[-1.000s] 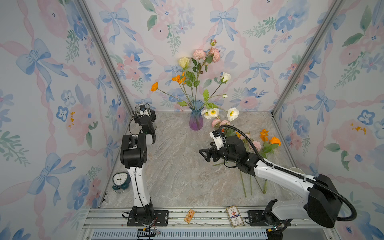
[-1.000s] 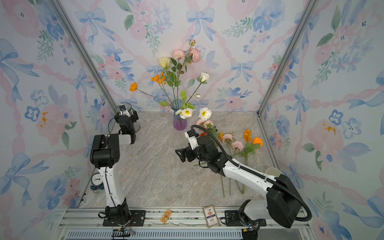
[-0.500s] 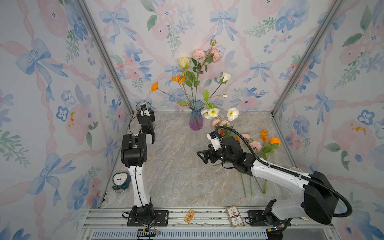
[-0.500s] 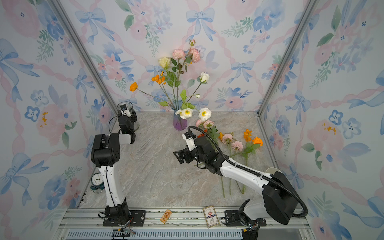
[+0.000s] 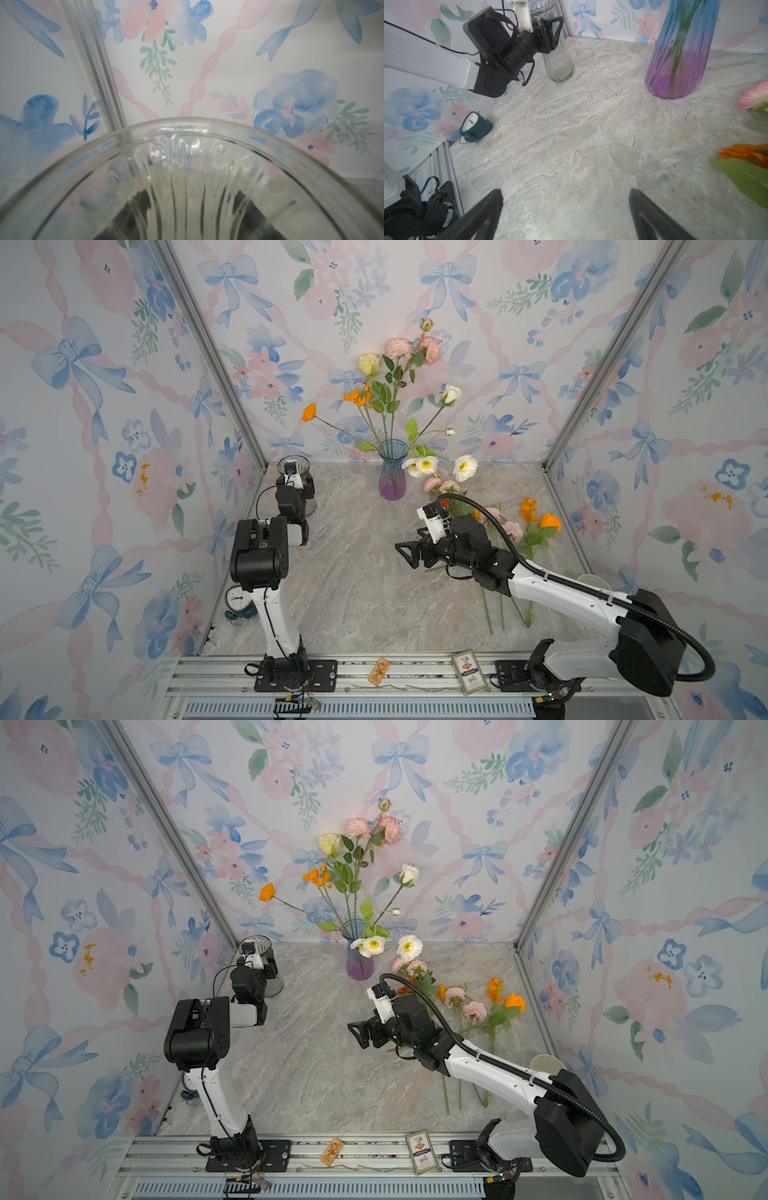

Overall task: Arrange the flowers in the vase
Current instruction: 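Carry the clear vase toward table center with left while right lowers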

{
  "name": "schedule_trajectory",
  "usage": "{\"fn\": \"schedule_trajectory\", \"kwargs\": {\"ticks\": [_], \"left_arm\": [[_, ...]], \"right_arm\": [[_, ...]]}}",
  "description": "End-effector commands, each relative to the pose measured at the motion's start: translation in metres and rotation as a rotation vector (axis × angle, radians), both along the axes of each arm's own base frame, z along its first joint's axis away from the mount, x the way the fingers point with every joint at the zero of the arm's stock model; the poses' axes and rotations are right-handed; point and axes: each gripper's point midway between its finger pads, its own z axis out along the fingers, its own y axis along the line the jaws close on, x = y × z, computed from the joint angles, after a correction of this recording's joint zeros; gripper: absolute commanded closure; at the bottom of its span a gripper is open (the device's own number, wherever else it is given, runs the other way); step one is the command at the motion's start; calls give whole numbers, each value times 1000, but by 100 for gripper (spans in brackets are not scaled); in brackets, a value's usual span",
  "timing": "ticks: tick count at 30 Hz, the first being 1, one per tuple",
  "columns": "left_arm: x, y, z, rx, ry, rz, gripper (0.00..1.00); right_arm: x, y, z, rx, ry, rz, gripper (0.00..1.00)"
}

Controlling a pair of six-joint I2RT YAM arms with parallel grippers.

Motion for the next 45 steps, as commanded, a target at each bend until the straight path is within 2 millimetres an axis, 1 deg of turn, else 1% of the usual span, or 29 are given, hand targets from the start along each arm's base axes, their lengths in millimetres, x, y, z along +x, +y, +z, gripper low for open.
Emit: {"fn": "schedule_trajectory", "kwargs": {"ticks": [1, 4, 7, 8, 9, 10, 12, 14, 17, 20, 23, 27, 32, 38, 45], "left_arm": [[-29, -46, 109, -34, -304, -127, 61], [-54, -79, 117, -97, -314, -183, 62], [-83, -122, 118, -97, -306, -272, 63], [-95, -137, 119, -98, -307, -310, 63], [-108, -152, 113, -99, -291, -353, 63], [-120, -162, 113, -102, -290, -383, 63], [-146, -189, 115, -107, -293, -476, 63], [-169, -209, 115, -121, -296, -553, 63], [-198, -230, 113, -160, -291, -654, 63], [-221, -253, 105, -181, -267, -749, 63], [-240, -274, 99, -186, -249, -832, 64], [-256, -303, 90, -174, -219, -935, 64], [-267, -330, 75, -136, -196, -986, 63], [-269, -351, 68, -121, -184, -1032, 63], [-271, -364, 58, -126, -167, -1076, 58]], "right_arm": [[-5, -11, 12, 31, -35, -26, 3], [-11, -23, 12, 35, -37, -45, 3], [-20, -34, 11, 45, -46, -50, 3], [-23, -38, 11, 42, -49, -50, 3], [-27, -43, 10, 37, -50, -52, 3], [-29, -46, 8, 28, -51, -53, 3], [-35, -56, 7, 18, -57, -62, 3], [-38, -65, 6, 4, -62, -81, 3], [-42, -79, 4, -6, -64, -110, 3], [-47, -91, -3, -9, -57, -140, 3], [-50, -100, -10, -10, -40, -168, 3], [-54, -107, -16, -24, -24, -186, 3], [-56, -113, -18, -33, -16, -204, 3], [-56, -115, -13, -37, -14, -209, 3], [-56, -117, -11, -45, -24, -215, 3]]}}
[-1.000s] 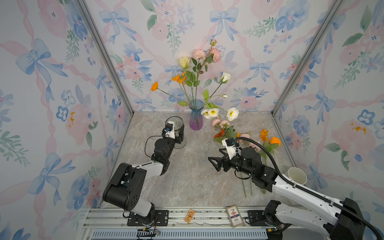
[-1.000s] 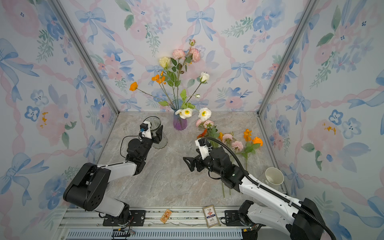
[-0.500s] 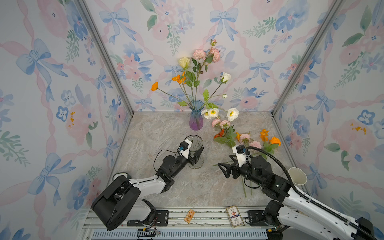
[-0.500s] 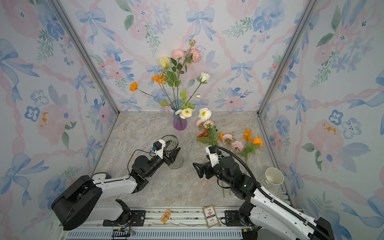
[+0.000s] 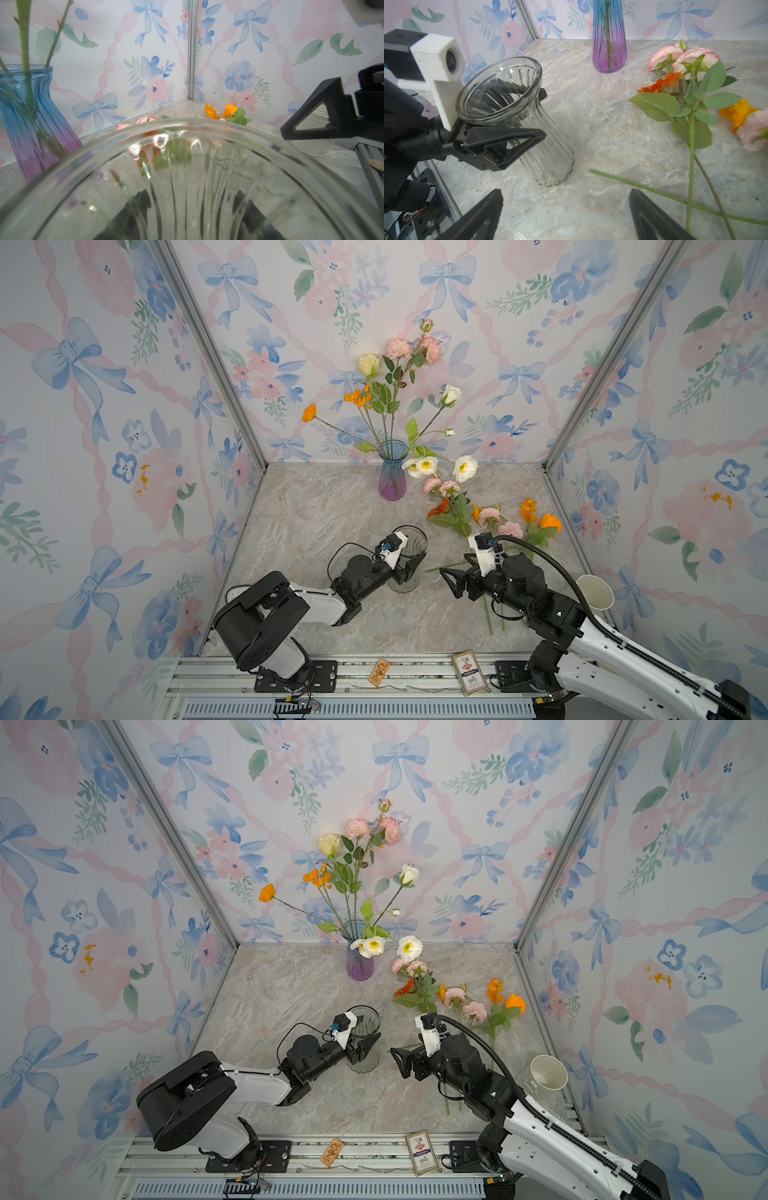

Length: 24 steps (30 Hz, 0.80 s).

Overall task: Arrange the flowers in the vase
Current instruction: 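Carry the clear vase toward table center with left while right lowers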

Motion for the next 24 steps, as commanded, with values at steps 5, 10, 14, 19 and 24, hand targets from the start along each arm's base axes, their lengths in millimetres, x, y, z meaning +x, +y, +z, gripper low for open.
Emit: {"fn": "schedule_trajectory", "kwargs": {"ticks": [5, 10, 14, 19, 24], "left_arm": [[-7, -11, 57, -152, -158, -57, 52], [-10, -13, 53, -144, -149, -71, 39], [-12, -13, 48, -134, -144, -77, 26], [-16, -11, 43, -119, -141, -83, 2], [-20, -6, 37, -107, -133, -82, 2]], "right_arm": [[3, -3, 7, -1, -9, -17, 3], [3, -2, 4, -4, -3, -15, 3], [2, -3, 4, 0, -5, -15, 3], [3, -2, 3, -2, -6, -13, 3], [4, -1, 2, 0, -3, -14, 3]]}}
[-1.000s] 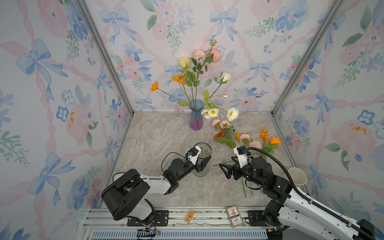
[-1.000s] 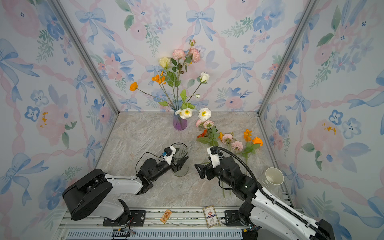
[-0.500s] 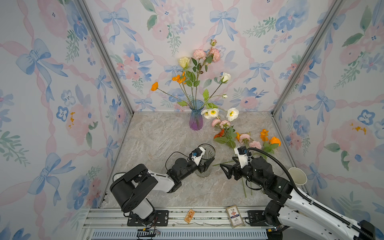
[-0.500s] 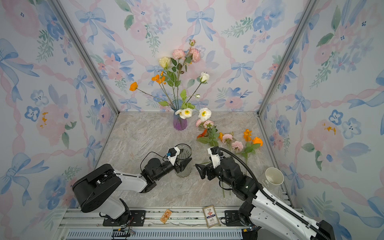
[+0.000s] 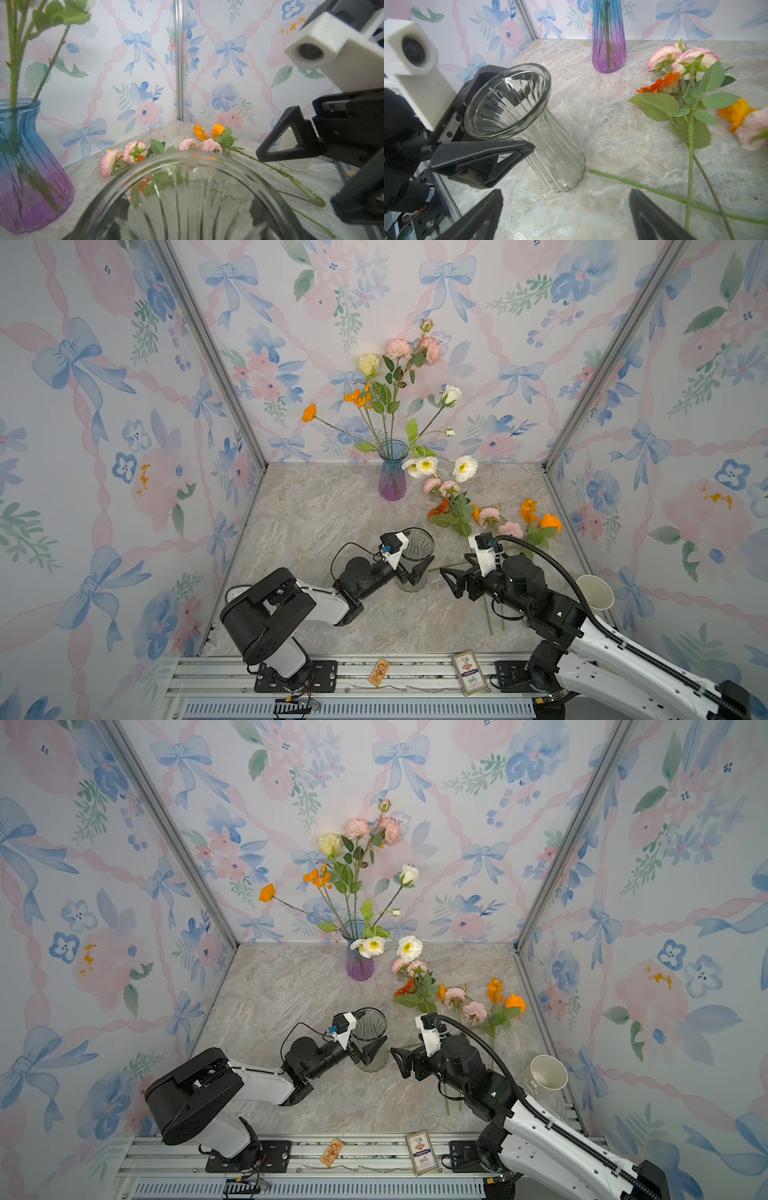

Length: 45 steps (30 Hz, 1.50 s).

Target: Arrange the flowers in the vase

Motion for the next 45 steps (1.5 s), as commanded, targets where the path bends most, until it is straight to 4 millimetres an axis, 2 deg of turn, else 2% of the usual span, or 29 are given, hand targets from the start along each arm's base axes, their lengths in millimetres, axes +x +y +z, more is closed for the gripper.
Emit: {"fn": "schedule_trajectory", "kwargs": {"ticks": [1, 8, 12, 16, 23, 35, 39, 45], "left_arm": [[-10, 4, 14, -31, -48, -16, 2], [-25, 18, 12, 4, -43, -22, 2], [-30, 26, 12, 62, -28, -12, 2], [-30, 45, 20, 72, -57, 67, 2], [-21, 53, 36, 73, -75, 121, 2], [-22, 60, 9, 103, 22, 101, 2], [-21, 60, 0, 134, 77, 56, 2], [-25, 63, -30, 211, 191, 28, 2]], "right_arm": [[4, -2, 3, 1, -4, -16, 3], [9, -8, 3, -9, -4, -39, 3], [24, -38, -5, -32, 53, -150, 3], [43, -76, -18, -23, 134, -322, 3], [57, -88, -38, -68, 245, -373, 3], [66, -80, -38, -54, 236, -336, 3], [69, -89, -44, -74, 264, -373, 3], [83, -101, -63, -69, 352, -418, 3]]}}
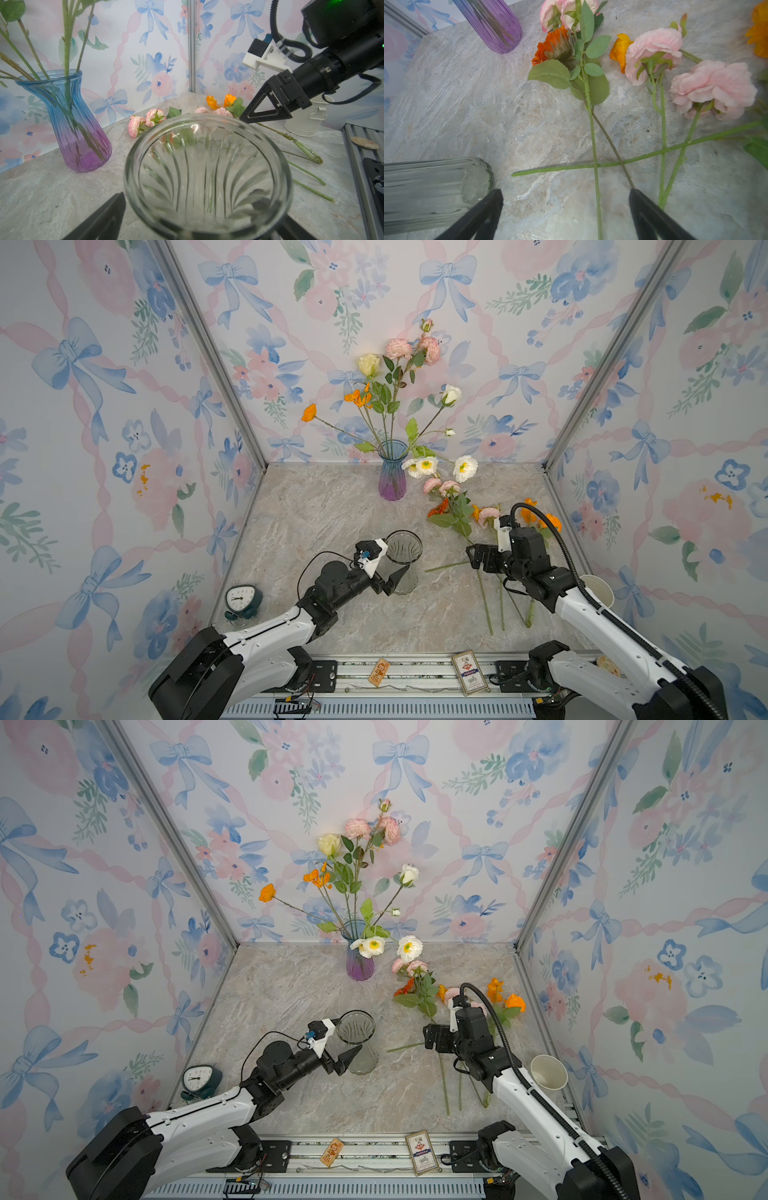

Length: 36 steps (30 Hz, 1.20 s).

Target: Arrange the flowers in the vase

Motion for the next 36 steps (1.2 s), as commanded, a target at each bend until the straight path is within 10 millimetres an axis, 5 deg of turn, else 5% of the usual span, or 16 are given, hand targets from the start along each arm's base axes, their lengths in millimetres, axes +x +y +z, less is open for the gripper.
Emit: {"fn": "schedule_trajectory", "kwargs": {"ticks": [1, 7, 13, 17, 22, 24, 29, 32, 36], "left_arm": [[-6, -1, -17, 38, 95, -28, 2], [1, 24, -40, 76, 175, 123, 2], [17, 74, -33, 61, 282, 433, 2], [22, 123, -8, 41, 361, 725, 2], [24, 133, 67, -22, 198, 738, 2], [22, 111, 101, -16, 94, 599, 2], [-25, -6, 167, 29, -191, -130, 2], [-27, -54, 165, 117, -185, -313, 2], [-1, -91, 144, 298, -132, -288, 2]], "right_arm": [[10, -1, 0, 27, 42, -9, 3], [26, -4, -13, 1, 83, -8, 1], [37, 2, -24, 12, 116, 7, 7], [40, 0, -25, 8, 120, 5, 7], [43, -6, -29, 16, 129, -10, 8], [41, -6, -33, 18, 142, -7, 10], [36, -5, -39, 14, 154, 7, 15], [35, -2, -43, -15, 175, 26, 20], [40, -1, -50, -40, 189, 21, 28]]}}
